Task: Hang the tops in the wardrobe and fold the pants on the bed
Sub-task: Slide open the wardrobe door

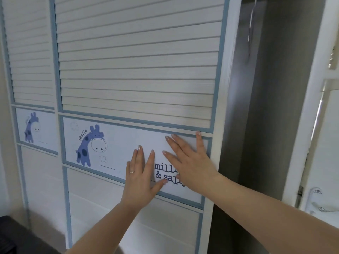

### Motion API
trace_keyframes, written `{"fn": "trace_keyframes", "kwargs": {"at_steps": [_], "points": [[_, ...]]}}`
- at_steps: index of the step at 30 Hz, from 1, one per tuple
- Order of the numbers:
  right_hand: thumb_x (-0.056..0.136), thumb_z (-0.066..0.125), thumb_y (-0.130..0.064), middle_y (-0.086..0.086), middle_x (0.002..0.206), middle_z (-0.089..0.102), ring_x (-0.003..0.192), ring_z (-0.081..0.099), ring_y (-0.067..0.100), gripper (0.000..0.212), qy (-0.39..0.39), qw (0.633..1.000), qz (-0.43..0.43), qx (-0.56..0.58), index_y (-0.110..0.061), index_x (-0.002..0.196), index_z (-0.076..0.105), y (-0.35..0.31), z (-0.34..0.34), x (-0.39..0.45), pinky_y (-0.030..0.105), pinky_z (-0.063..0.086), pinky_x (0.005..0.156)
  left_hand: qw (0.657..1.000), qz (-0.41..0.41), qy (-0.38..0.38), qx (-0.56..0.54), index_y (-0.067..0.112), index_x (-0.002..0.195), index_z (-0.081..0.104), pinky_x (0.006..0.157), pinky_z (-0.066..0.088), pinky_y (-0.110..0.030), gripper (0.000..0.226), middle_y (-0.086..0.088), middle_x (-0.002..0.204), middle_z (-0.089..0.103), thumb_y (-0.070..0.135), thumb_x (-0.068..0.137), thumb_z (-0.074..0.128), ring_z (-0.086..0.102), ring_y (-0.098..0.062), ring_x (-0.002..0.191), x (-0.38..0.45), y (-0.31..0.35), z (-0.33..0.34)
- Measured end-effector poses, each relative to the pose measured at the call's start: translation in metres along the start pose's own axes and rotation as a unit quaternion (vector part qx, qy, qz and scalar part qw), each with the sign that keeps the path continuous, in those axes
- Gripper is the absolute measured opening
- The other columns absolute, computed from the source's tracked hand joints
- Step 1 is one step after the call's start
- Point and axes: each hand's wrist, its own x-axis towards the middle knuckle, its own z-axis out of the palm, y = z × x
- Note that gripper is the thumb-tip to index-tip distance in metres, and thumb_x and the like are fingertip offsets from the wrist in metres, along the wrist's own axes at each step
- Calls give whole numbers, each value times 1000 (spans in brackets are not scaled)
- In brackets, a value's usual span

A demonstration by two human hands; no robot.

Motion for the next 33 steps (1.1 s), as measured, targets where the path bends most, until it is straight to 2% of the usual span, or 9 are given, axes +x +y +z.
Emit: {"fn": "trace_keyframes", "kwargs": {"at_steps": [5,8,12,15,17,19,23,29,33], "points": [[85,65,-33,15,159,-4,145,-13,32,80,42,996,-18,75,-20,150,20,-21,-12,28,65,-27,100,998,-33,-35,-27,32,145,-12,119,7,-47,93,-4,155,-23,72,81,42,-16,-24,146,-12,-5,1],[72,78,-28,13,156,22,146,12,32,81,157,977,1,145,-22,143,39,-24,-24,36,62,4,112,995,-53,-17,-78,39,142,-14,120,10,-42,89,5,157,-21,78,79,34,-16,-14,145,-12,-3,-6],[79,70,-38,7,159,7,146,4,23,91,276,916,105,272,-25,150,14,-18,-22,35,50,9,114,979,-72,16,-191,50,138,-14,116,5,-31,83,17,155,-19,84,75,29,-14,-5,144,-11,2,-19],[85,66,-39,-11,159,-3,144,-2,4,95,190,786,228,543,-33,151,-3,-18,-14,39,35,11,118,962,-117,12,-246,60,132,-13,112,8,-27,86,22,156,-14,75,73,48,-7,-3,144,-5,2,-24],[85,65,-41,-10,156,20,141,21,6,85,93,672,268,684,-31,151,12,-24,-4,45,35,27,115,951,-143,7,-275,64,128,-12,113,11,-30,87,20,157,-10,73,70,53,-2,-7,146,1,-2,-25],[86,64,-41,-13,135,53,124,50,7,54,14,610,239,756,-33,135,44,-34,7,56,25,44,95,948,-157,6,-277,66,124,-11,114,11,-33,85,17,158,-8,72,70,54,-1,-11,147,7,-9,-24],[88,64,-36,-20,98,70,97,65,3,13,-17,555,193,809,-36,100,60,-57,24,84,27,50,84,949,-170,18,-263,65,127,-10,109,9,-30,86,15,159,-10,68,73,56,-2,-12,147,17,-34,-17],[81,69,-40,-17,99,70,97,65,5,21,-22,541,138,829,-40,99,59,-78,35,129,38,54,88,958,-168,19,-231,68,126,-18,109,6,-32,89,19,153,-22,73,73,53,-9,-12,146,27,-77,-12],[83,68,-40,-18,106,66,101,63,4,28,18,538,125,834,-39,109,58,-106,33,161,18,51,75,966,-170,-2,-192,69,124,-24,113,1,-40,88,14,151,-31,77,73,48,-22,-16,143,36,-108,-15]]}}
